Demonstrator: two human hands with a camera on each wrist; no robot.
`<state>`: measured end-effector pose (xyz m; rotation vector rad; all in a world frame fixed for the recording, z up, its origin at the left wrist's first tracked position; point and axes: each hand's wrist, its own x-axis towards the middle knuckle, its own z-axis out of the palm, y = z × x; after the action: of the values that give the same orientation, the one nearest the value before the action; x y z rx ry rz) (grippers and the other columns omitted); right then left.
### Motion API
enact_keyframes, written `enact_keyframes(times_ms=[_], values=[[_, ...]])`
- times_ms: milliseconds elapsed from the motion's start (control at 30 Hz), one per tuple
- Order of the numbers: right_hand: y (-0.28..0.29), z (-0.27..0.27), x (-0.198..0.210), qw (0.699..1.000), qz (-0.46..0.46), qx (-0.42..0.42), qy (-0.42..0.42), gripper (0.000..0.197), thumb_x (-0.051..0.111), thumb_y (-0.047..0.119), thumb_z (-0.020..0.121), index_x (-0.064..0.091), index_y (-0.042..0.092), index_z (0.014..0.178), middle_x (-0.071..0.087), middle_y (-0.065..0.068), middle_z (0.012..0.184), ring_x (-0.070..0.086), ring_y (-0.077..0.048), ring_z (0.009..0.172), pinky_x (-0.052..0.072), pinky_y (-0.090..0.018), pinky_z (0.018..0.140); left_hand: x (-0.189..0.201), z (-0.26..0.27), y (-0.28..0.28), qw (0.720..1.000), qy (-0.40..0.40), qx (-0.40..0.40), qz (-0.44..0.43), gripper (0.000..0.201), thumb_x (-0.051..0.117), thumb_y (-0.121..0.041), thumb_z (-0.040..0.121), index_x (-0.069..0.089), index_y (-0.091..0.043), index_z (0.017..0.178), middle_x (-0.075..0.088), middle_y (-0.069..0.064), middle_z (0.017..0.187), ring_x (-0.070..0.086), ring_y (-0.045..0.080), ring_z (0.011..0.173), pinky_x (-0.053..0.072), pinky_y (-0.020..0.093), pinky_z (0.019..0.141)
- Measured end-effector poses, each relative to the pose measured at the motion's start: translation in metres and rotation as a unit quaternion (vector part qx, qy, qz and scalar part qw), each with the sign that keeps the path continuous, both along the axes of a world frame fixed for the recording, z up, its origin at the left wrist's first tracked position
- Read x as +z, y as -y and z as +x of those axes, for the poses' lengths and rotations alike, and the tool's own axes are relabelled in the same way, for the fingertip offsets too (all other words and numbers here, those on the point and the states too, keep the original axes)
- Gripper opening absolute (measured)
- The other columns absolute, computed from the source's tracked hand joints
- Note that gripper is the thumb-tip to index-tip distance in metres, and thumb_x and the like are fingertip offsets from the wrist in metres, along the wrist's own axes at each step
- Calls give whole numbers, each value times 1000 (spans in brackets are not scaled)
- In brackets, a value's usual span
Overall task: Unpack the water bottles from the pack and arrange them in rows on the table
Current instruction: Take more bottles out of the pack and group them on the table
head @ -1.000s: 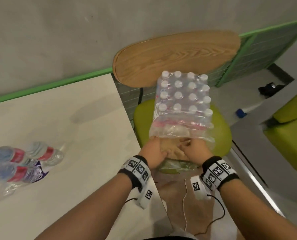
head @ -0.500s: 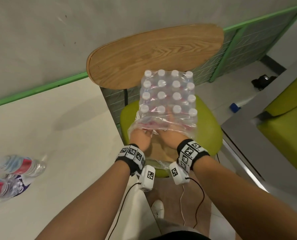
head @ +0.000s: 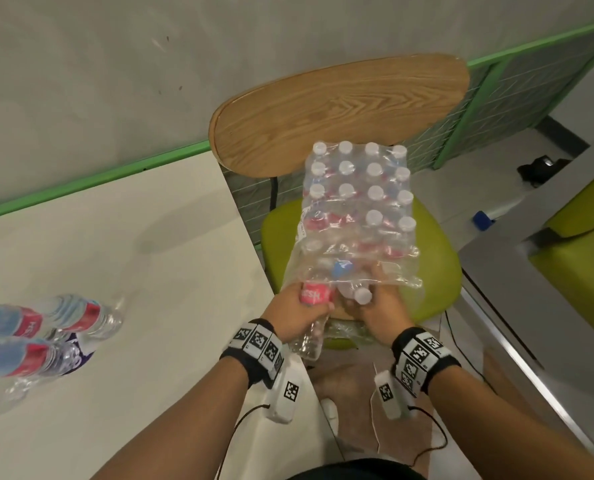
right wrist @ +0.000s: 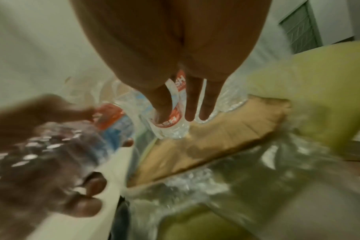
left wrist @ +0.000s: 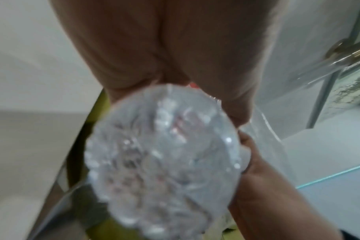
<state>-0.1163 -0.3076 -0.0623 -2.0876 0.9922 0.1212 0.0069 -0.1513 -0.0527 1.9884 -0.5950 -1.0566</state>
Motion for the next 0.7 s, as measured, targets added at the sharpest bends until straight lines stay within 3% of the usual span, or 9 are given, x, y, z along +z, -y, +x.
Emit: enact_keyframes(times_ms=[67, 133, 233, 333, 400, 467, 567, 700], values=[[-8, -11, 3, 999, -24, -11, 39, 34, 69, 13, 82, 57, 27, 111, 61, 14, 100, 65, -19, 97, 56, -39, 83, 2, 0, -24, 999, -1, -37, -7, 52, 79, -44, 72, 52, -38, 117, 67, -10, 98, 65, 4, 84, 51, 16, 67], [-15, -23, 8, 994, -44, 20, 96, 52, 68, 3, 79, 52, 36, 117, 54, 26, 110, 58, -9, 105, 51, -31, 91, 1, 0, -54, 999, 4, -42, -20, 54, 82, -41, 69, 52, -37, 115, 64, -8, 101, 65, 8, 88, 56, 25, 71], [-33, -32, 21, 982, -46, 45, 176, 56, 77, 14, 78, 51, 37, 121, 55, 24, 119, 54, -2, 111, 45, -23, 93, -4, 2, -108, 999, -33, 11, -35, 55, 84, -36, 69, 54, -33, 115, 65, -5, 102, 67, 12, 88, 58, 25, 66], [-64, -29, 31, 975, -23, -11, 223, 51, 77, 23, 79, 54, 38, 122, 59, 21, 117, 57, -2, 108, 49, -27, 90, -13, 7, -179, 994, -50, 89, -35, 58, 84, -43, 65, 56, -35, 115, 70, -5, 102, 70, 13, 90, 59, 38, 81], [-86, -21, 40, 969, 21, -34, 244, 43, 74, 22, 83, 57, 33, 121, 64, 18, 111, 62, -2, 102, 53, -33, 89, -19, 12, -229, 986, -54, 152, -42, 59, 86, -42, 61, 60, -32, 113, 71, -1, 104, 69, 20, 95, 58, 43, 84], [-109, -10, 45, 966, 65, -1, 250, 37, 69, 19, 88, 58, 25, 122, 67, 11, 109, 65, -8, 100, 55, -38, 88, -18, 15, -275, 980, -29, 194, -37, 60, 87, -39, 62, 59, -32, 115, 71, -2, 106, 69, 18, 97, 58, 41, 86], [-153, 17, 51, 963, 125, 69, 227, 36, 66, 18, 90, 58, 23, 124, 69, 7, 106, 66, -15, 97, 58, -30, 76, -15, 20, -338, 965, 8, 261, -36, 62, 89, -27, 66, 58, -32, 120, 71, -5, 107, 70, 14, 95, 56, 37, 87], [-221, 67, 43, 962, 136, 154, 178, 44, 70, 23, 87, 54, 31, 127, 69, 11, 108, 65, -9, 99, 58, -43, 78, -15, 27, -402, 938, 75, 339, -22, 65, 89, -28, 64, 56, -38, 120, 70, -14, 106, 66, 10, 96, 53, 31, 84]])
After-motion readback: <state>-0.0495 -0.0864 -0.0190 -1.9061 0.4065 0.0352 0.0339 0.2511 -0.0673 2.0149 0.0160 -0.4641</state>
